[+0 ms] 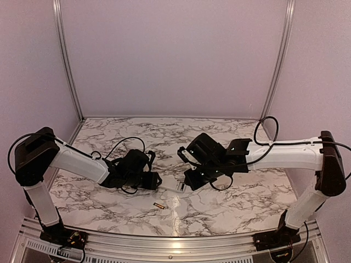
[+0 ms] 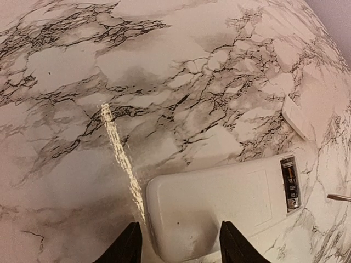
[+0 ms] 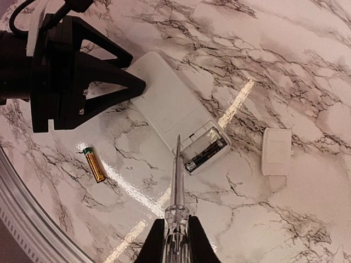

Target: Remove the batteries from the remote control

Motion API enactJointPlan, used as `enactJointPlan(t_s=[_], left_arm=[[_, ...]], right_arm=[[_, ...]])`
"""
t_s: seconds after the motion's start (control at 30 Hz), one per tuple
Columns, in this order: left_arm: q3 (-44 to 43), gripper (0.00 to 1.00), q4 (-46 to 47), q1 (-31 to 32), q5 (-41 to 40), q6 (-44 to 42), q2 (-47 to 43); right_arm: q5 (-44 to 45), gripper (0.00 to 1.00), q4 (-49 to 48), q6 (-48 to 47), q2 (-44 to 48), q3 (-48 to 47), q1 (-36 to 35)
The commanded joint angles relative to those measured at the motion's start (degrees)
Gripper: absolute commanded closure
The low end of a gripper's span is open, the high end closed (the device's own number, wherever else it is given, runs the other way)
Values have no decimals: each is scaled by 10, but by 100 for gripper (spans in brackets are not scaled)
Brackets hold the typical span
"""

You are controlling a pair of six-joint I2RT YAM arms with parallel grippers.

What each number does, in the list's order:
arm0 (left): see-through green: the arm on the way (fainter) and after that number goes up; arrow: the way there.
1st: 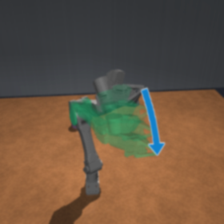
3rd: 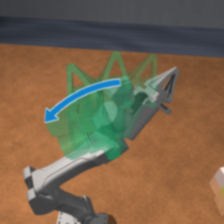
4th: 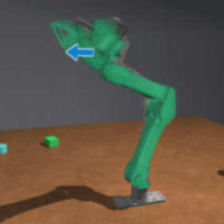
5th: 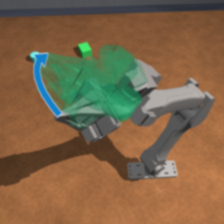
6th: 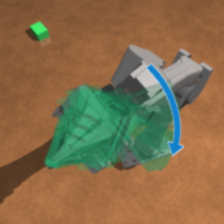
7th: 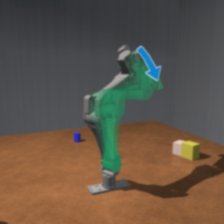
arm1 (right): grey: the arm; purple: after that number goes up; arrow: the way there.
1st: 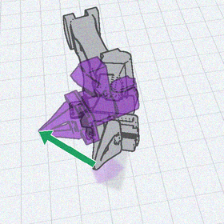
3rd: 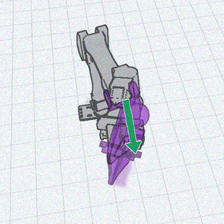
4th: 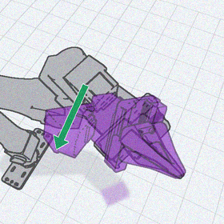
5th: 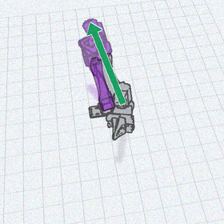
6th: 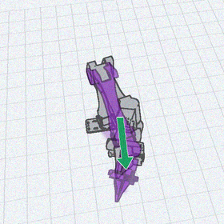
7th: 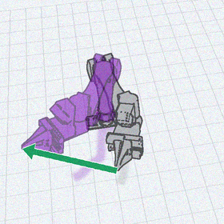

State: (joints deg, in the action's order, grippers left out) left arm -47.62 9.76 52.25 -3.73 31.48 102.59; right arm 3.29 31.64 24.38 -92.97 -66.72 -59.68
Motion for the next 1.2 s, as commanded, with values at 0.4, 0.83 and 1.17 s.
enactJointPlan(t_s=[0.4, 0.83, 1.17], left_arm=[[14, 51, 67, 40, 87, 72, -13], [9, 44, 44, 62, -19, -3, -54], [54, 15, 103, 63, -32, -280, -45]], right_arm=[[44, 100, 5, 16, 66, 60, 2], [45, 100, 23, -12, 93, 70, 31], [35, 100, 50, -44, 86, 46, 67]])
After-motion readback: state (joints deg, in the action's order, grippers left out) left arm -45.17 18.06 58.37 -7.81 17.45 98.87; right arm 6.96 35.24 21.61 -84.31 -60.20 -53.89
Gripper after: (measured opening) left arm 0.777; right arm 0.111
